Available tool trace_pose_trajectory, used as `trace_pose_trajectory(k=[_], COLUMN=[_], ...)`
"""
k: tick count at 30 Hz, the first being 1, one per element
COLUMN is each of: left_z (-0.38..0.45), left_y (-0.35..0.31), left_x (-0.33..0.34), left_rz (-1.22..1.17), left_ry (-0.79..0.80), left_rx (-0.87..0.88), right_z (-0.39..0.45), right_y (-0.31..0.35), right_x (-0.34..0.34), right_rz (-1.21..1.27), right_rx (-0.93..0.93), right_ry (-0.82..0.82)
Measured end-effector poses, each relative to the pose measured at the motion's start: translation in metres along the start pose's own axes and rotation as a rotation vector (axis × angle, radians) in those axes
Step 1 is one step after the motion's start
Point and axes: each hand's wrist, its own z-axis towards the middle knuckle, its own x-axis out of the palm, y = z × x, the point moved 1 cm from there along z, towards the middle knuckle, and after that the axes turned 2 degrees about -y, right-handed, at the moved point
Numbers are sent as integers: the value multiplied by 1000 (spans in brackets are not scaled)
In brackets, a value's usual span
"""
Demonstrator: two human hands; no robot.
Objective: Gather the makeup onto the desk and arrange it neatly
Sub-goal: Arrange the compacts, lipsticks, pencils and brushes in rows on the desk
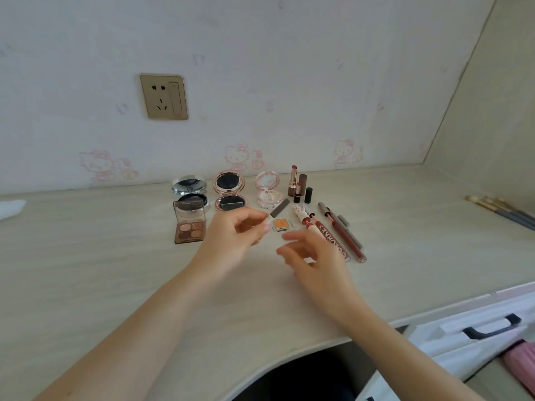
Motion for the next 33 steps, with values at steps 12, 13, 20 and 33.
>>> trace_pose_trajectory(k=[12,13,20,33], left_z=[-1,-1,-11,-24], left_y=[2,2,2,7], left_x=[-4,-4,3,13], left_rz=[644,658,724,992], left_ry=[77,79,163,222], left_rx=[403,413,434,477], right_z=[32,32,24,5], right_y=[10,9,-3,-9], right_x=[-14,-14,-20,-16], right_rz=[-118,-111,-179,-631], right_rx=[28,23,-99,-609], right_ry=[69,71,86,-93])
